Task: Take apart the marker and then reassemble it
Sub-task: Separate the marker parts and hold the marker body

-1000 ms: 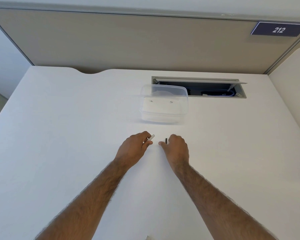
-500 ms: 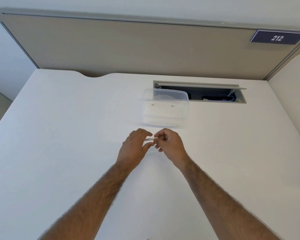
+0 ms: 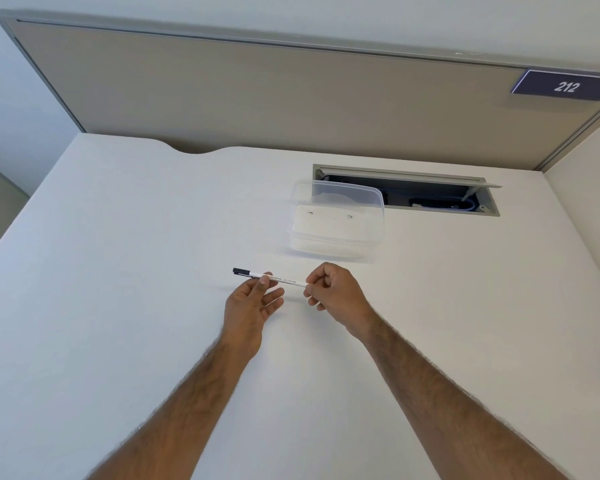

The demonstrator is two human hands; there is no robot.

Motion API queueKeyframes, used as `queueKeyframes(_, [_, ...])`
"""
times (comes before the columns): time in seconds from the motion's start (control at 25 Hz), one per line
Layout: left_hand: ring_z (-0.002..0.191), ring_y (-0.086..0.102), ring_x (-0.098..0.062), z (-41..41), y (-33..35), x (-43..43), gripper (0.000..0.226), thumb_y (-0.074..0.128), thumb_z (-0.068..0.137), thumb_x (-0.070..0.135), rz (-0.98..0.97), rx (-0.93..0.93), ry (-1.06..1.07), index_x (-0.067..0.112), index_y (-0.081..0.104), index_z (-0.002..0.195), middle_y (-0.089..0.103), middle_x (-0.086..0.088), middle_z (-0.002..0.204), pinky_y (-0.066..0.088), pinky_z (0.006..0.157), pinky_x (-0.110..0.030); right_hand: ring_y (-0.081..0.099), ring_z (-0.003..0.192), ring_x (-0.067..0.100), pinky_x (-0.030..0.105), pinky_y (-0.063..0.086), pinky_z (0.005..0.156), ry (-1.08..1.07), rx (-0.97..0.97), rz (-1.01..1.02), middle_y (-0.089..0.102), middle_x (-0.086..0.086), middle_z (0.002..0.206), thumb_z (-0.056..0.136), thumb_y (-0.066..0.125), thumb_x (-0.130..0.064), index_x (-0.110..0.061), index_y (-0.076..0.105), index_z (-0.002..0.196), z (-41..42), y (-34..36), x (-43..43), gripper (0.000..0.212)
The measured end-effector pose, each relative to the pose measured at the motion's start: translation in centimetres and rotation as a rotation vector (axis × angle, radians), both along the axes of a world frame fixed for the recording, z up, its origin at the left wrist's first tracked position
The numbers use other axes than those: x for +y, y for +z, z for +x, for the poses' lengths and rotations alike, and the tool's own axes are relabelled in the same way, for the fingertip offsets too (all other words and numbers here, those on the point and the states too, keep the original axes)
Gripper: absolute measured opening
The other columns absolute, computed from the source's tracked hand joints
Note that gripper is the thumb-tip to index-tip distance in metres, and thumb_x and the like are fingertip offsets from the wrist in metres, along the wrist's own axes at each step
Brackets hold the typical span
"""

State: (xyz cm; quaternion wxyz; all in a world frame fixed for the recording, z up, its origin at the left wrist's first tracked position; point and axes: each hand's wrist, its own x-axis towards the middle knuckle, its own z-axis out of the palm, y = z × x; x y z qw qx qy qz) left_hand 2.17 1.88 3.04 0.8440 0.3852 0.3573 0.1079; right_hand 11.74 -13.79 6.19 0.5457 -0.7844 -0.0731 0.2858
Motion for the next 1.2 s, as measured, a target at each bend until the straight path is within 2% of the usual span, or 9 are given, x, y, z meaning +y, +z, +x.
queueKeyframes(0.08, [0.088, 0.075, -0.026, 0.6, 0.1, 0.7, 0.012, 0.07, 0.095, 0.019, 0.081, -0.002, -0.039, 0.008, 0.071, 0.1, 0.077, -0.007, 0.096, 0.061, 0.07, -0.03, 0.063, 0.067, 0.009, 0.013, 0.044, 0.058, 0.102, -0.187, -0.208, 0.073, 0.0, 0.082, 0.086, 0.067, -0.015, -0.018, 0.069, 0.089, 0.5, -1.0, 0.5, 0.005])
queueKeyframes(0.2, [0.084, 0.077, -0.026, 1.9, 0.3, 1.0, 0.013, 0.073, 0.093, 0.02, 0.341, 0.043, -0.114, 0.007, 0.068, 0.095, 0.078, -0.011, 0.094, 0.06, 0.067, -0.028, 0.058, 0.077, 0.01, 0.024, 0.039, 0.066, 0.284, -0.414, -0.415, 0.065, -0.006, 0.09, 0.087, 0.07, -0.026, -0.022, 0.071, 0.09, 1.3, -2.0, 1.8, 0.005])
queueKeyframes(0.36, [0.077, 0.076, -0.012, 3.0, 1.0, 0.5, 0.007, 0.073, 0.09, 0.019, 0.777, 0.102, -0.29, 0.023, 0.067, 0.086, 0.077, 0.009, 0.083, 0.06, 0.066, -0.027, 0.056, 0.077, 0.013, 0.027, 0.042, 0.068, 0.336, -0.484, -0.42, 0.057, -0.008, 0.084, 0.086, 0.069, -0.023, -0.02, 0.066, 0.085, 1.5, -3.1, 2.7, 0.004])
queueKeyframes(0.48, [0.075, 0.071, 0.0, 3.5, 1.5, 0.3, 0.015, 0.069, 0.09, 0.025, 0.965, 0.089, -0.441, 0.039, 0.065, 0.087, 0.072, 0.024, 0.083, 0.055, 0.067, -0.015, 0.055, 0.075, 0.014, 0.028, 0.042, 0.066, 0.336, -0.518, -0.426, 0.056, -0.009, 0.079, 0.088, 0.064, -0.021, -0.021, 0.059, 0.079, 1.5, -3.5, 2.4, 0.01])
queueKeyframes(0.6, [0.078, 0.069, 0.005, 3.8, 1.9, 0.1, 0.015, 0.068, 0.092, 0.029, 1.053, 0.076, -0.529, 0.044, 0.066, 0.092, 0.071, 0.026, 0.084, 0.05, 0.066, -0.008, 0.052, 0.073, 0.014, 0.027, 0.035, 0.063, 0.353, -0.561, -0.444, 0.05, -0.014, 0.073, 0.089, 0.057, -0.021, -0.025, 0.052, 0.078, 1.5, -3.5, 1.9, 0.013])
queueKeyframes(0.68, [0.081, 0.069, 0.005, 3.9, 1.9, -0.2, 0.012, 0.068, 0.092, 0.029, 1.089, 0.053, -0.569, 0.041, 0.068, 0.093, 0.071, 0.025, 0.088, 0.053, 0.073, -0.015, 0.051, 0.072, 0.015, 0.026, 0.032, 0.059, 0.361, -0.588, -0.443, 0.048, -0.014, 0.07, 0.092, 0.053, -0.023, -0.024, 0.051, 0.078, 1.4, -3.3, 1.7, 0.014])
queueKeyframes(0.84, [0.083, 0.069, 0.003, 3.7, 1.9, -0.6, 0.029, 0.068, 0.091, 0.026, 1.107, 0.064, -0.618, 0.053, 0.061, 0.082, 0.069, 0.029, 0.09, 0.06, 0.08, -0.035, 0.049, 0.071, 0.017, 0.03, 0.033, 0.062, 0.355, -0.588, -0.443, 0.041, -0.016, 0.066, 0.098, 0.054, -0.025, -0.024, 0.046, 0.076, 0.9, -3.2, 1.1, 0.023])
queueKeyframes(1.12, [0.084, 0.069, 0.0, 3.4, 1.9, -1.0, 0.021, 0.066, 0.089, 0.031, 1.1, 0.062, -0.634, 0.051, 0.062, 0.083, 0.068, 0.029, 0.094, 0.061, 0.08, -0.042, 0.05, 0.071, 0.017, 0.028, 0.03, 0.057, 0.32, -0.574, -0.451, 0.045, -0.012, 0.068, 0.099, 0.053, -0.025, -0.022, 0.05, 0.077, 0.1, -3.0, 0.7, 0.023])
queueKeyframes(1.2, [0.086, 0.069, 0.0, 3.3, 1.8, -1.0, 0.02, 0.065, 0.087, 0.035, 1.112, 0.039, -0.606, 0.055, 0.061, 0.083, 0.068, 0.027, 0.094, 0.061, 0.08, -0.04, 0.05, 0.074, 0.017, 0.029, 0.032, 0.061, 0.288, -0.599, -0.442, 0.049, -0.009, 0.072, 0.099, 0.053, -0.023, -0.018, 0.056, 0.08, 0.0, -3.2, 0.7, 0.02])
